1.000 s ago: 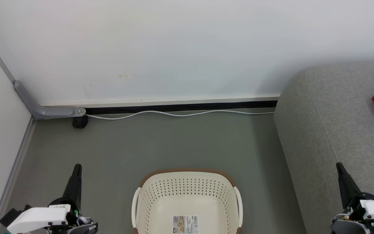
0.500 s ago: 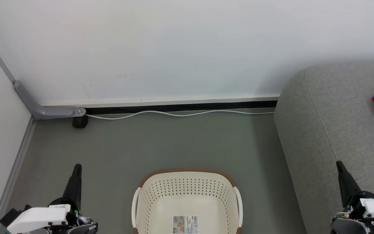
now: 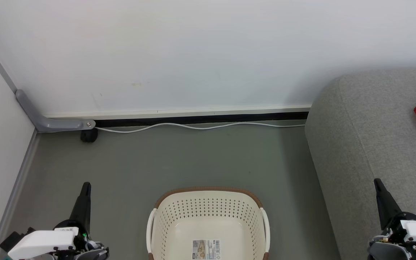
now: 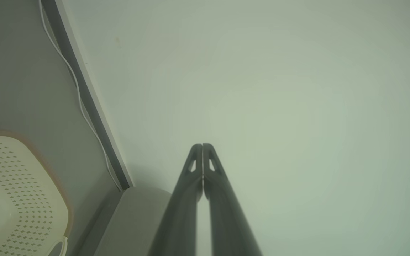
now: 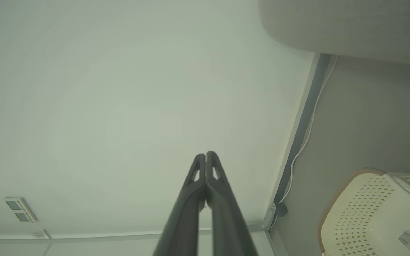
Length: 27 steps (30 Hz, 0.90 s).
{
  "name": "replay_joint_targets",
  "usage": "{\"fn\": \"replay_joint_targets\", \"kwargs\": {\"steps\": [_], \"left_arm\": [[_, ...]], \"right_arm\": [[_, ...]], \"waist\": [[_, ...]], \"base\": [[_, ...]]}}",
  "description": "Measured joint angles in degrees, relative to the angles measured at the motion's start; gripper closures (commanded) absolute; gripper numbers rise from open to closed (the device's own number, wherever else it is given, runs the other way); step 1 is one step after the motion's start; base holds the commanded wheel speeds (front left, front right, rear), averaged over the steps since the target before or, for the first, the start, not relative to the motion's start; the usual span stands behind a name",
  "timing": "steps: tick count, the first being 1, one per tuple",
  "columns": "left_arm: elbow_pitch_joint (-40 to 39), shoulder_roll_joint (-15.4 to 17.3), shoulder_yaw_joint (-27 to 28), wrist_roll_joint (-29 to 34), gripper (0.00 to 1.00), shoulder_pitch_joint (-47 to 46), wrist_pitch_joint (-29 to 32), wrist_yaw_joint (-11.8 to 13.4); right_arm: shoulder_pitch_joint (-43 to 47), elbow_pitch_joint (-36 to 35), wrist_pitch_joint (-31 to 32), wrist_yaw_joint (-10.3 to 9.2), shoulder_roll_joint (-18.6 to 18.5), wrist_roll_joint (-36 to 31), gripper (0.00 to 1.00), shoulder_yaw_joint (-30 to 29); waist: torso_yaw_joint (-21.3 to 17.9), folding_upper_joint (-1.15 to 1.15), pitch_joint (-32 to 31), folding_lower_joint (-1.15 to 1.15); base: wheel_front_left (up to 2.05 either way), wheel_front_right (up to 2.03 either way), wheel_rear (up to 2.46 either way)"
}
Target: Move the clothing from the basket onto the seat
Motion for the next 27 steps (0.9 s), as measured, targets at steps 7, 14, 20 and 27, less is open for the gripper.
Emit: {"fn": "replay_joint_targets", "kwargs": {"steps": [7, 14, 20, 27], "left_arm": [[0.00, 0.00, 0.00, -0.01, 1.00, 0.00, 0.00, 0.00], [0.00, 0.00, 0.00, -0.01, 1.00, 0.00, 0.00, 0.00], [0.00, 0.00, 0.00, -0.01, 1.00, 0.00, 0.00, 0.00], [0.00, 0.00, 0.00, -0.01, 1.00, 0.00, 0.00, 0.00]], "right_arm": [[0.00, 0.00, 0.00, 0.00, 0.00, 0.00, 1.00, 0.00], [0.00, 0.00, 0.00, 0.00, 0.00, 0.00, 1.00, 0.00], [-0.01, 0.00, 0.00, 0.00, 0.00, 0.00, 1.00, 0.00], [-0.01, 0.00, 0.00, 0.00, 0.00, 0.00, 1.00, 0.00]], "waist": [[0.00, 0.00, 0.00, 0.00], [0.00, 0.00, 0.00, 0.00], [0.00, 0.00, 0.00, 0.00], [0.00, 0.00, 0.00, 0.00]], "base": [[0.00, 0.00, 0.00], [0.00, 0.00, 0.00], [0.00, 0.00, 0.00], [0.00, 0.00, 0.00]]}}
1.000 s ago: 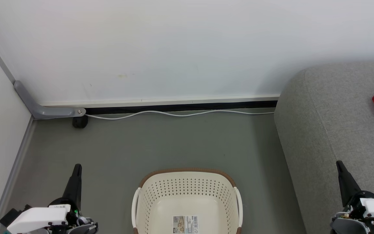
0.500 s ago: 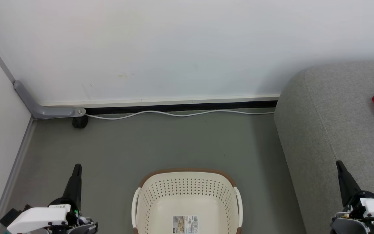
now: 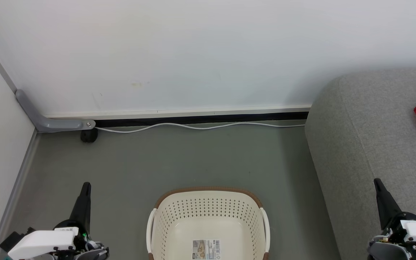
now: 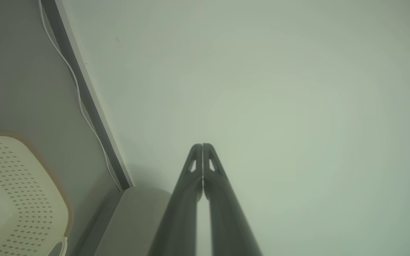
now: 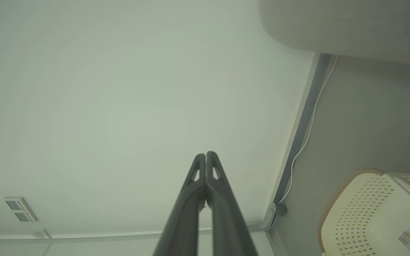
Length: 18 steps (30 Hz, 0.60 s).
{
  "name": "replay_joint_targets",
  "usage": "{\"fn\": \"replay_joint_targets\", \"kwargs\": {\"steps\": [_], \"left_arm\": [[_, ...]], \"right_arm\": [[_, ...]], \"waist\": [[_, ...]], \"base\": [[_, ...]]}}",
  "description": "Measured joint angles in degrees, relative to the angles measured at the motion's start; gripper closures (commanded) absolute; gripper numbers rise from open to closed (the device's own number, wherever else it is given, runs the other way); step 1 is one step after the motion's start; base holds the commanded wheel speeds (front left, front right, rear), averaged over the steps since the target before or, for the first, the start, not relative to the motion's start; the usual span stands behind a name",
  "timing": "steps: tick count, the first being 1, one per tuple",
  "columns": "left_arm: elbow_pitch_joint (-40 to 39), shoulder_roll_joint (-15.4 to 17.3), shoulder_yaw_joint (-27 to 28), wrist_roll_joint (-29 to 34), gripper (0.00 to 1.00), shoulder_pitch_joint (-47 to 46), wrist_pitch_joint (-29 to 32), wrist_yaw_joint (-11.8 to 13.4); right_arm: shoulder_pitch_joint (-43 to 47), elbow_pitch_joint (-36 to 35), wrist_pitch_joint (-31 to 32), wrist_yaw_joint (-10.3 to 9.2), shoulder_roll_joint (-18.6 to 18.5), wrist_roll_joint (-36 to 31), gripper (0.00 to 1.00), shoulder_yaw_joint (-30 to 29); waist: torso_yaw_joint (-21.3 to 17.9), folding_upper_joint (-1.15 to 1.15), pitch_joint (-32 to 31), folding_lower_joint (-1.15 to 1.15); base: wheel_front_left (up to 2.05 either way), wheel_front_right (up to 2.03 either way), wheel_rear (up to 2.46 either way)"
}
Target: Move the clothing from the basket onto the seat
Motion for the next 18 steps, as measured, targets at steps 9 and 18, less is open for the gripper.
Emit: {"fn": "replay_joint_targets", "kwargs": {"steps": [9, 18], "left_arm": [[-0.01, 0.00, 0.00, 0.00, 1.00, 0.00, 0.00, 0.00], [-0.01, 0.00, 0.00, 0.00, 1.00, 0.00, 0.00, 0.00]], "right_arm": [[0.00, 0.00, 0.00, 0.00, 0.00, 0.00, 1.00, 0.00], [0.00, 0.00, 0.00, 0.00, 0.00, 0.00, 1.00, 0.00]], "waist": [[0.00, 0.00, 0.00, 0.00], [0.00, 0.00, 0.00, 0.00]], "base": [[0.00, 0.00, 0.00], [0.00, 0.00, 0.00]]}}
